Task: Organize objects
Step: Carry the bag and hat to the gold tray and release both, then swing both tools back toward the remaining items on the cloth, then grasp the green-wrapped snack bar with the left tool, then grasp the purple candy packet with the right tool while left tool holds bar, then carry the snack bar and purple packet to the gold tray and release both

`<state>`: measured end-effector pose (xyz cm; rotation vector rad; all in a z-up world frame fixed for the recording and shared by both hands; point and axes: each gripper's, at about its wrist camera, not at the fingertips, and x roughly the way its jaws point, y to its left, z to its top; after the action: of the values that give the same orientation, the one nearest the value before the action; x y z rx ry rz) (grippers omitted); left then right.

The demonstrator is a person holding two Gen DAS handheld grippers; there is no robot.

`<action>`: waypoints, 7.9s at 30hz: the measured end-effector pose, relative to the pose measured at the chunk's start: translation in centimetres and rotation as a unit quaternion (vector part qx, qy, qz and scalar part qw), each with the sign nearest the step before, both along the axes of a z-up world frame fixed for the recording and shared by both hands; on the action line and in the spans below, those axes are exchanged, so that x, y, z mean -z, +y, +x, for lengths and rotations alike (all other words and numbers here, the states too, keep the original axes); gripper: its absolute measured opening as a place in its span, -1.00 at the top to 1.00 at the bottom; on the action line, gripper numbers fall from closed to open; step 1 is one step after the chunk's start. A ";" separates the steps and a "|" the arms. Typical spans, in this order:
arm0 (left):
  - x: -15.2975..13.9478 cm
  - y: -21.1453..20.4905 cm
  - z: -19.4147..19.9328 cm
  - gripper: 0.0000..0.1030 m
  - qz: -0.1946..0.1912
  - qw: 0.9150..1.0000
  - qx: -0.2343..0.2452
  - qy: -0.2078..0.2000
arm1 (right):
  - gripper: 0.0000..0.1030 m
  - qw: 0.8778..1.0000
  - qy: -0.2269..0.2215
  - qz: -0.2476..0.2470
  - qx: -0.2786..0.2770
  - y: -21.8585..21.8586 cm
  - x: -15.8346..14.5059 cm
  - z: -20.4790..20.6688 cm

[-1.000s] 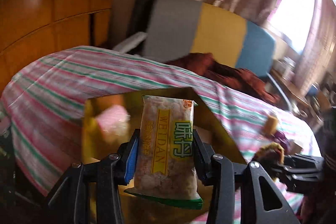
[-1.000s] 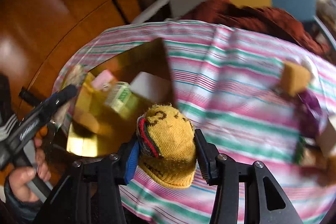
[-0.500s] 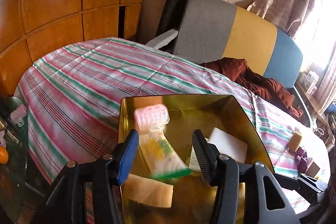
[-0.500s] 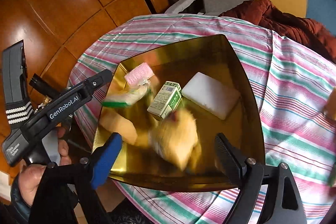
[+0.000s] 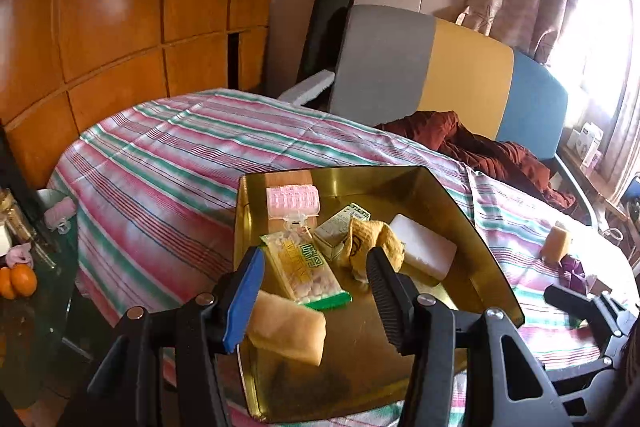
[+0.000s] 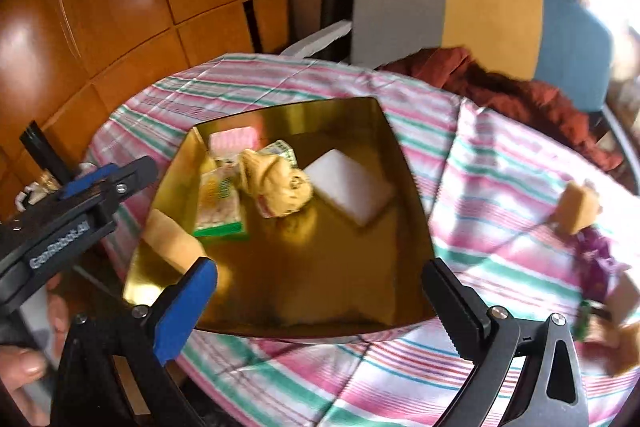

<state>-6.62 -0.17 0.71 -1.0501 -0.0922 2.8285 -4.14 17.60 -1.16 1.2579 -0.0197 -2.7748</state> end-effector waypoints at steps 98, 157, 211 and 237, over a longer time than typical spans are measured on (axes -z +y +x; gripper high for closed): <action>8.1 42.4 7.2 -0.63 -0.165 0.785 0.596 -0.037 | -0.99 0.834 0.047 -0.301 0.461 43.9 3.3 16.2; 11.8 31.2 7.5 -0.04 -0.048 0.866 0.496 -0.052 | 0.24 0.964 -0.206 0.018 0.167 35.5 8.4 -3.3; 1.7 2.2 0.3 -0.15 0.025 0.998 0.053 -0.014 | -0.91 0.995 -0.063 -0.063 -0.035 3.2 0.1 -3.6; 1.6 2.5 3.6 -0.16 0.003 0.999 0.049 -0.015 | -0.99 0.998 0.028 0.025 0.044 3.1 0.4 3.1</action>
<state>-3.05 2.34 -0.93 -1.0665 -0.0508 2.7246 -1.00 20.71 -1.54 1.2198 -0.0025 -2.9015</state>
